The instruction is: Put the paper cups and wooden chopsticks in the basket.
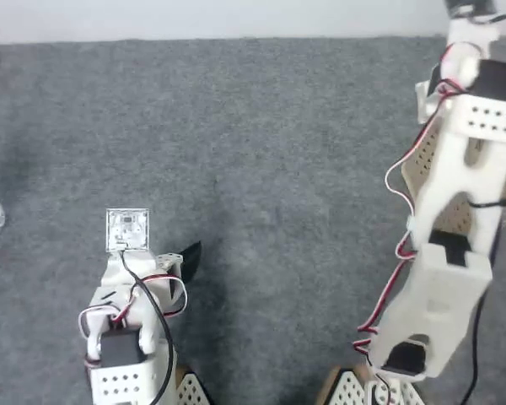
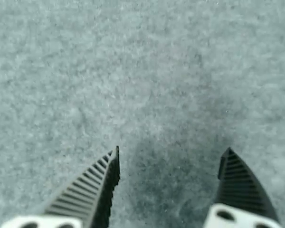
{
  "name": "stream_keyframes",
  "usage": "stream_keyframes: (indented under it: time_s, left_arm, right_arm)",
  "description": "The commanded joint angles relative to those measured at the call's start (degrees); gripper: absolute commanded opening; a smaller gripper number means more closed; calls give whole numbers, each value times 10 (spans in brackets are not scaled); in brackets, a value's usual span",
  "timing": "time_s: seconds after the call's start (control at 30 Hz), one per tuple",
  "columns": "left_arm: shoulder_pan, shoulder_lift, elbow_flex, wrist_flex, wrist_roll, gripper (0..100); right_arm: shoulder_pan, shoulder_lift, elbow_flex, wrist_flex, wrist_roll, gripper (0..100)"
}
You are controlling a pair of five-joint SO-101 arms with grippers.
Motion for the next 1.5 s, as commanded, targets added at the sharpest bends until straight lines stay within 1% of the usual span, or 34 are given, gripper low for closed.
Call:
stream_keyframes:
  time_s: [0.0, 0.07, 0.17, 0.2, 0.23, 0.33, 0.77, 0.93, 1.03, 1.17, 1.33, 1.47]
  left_arm:
    - [3, -10, -2, -13, 4, 323]
    - [3, -10, -2, -11, 4, 323]
    - [3, -10, -2, -11, 4, 323]
    - [3, -10, -2, -11, 4, 323]
    - [3, -10, -2, -11, 4, 323]
    - [4, -10, -2, -11, 4, 323]
    - [4, -10, -2, -10, 8, 323]
    - [4, -10, -2, -10, 8, 323]
    - [4, -10, -2, -10, 8, 323]
    - [4, -10, -2, -11, 8, 323]
    - [4, -10, -2, -10, 8, 323]
    - [4, -8, -2, -10, 8, 323]
  right_arm:
    - [-4, 18, -25, 12, 11, 210]
    - [-4, 32, -25, 12, 14, 134]
    - [-7, 43, -25, 12, 67, 3]
    - [-7, 44, -25, 12, 80, 6]
    - [-7, 43, -25, 12, 81, 18]
    - [-13, 30, -25, 15, 82, 7]
    - [-124, -34, -21, 23, 81, 6]
    - [-153, -55, -9, 24, 51, 6]
    - [-204, -88, 55, 23, 51, 7]
    - [-299, -153, 140, 22, 55, 7]
    - [-432, -236, 200, 20, 110, 7]
    - [-496, -259, 222, 17, 126, 7]
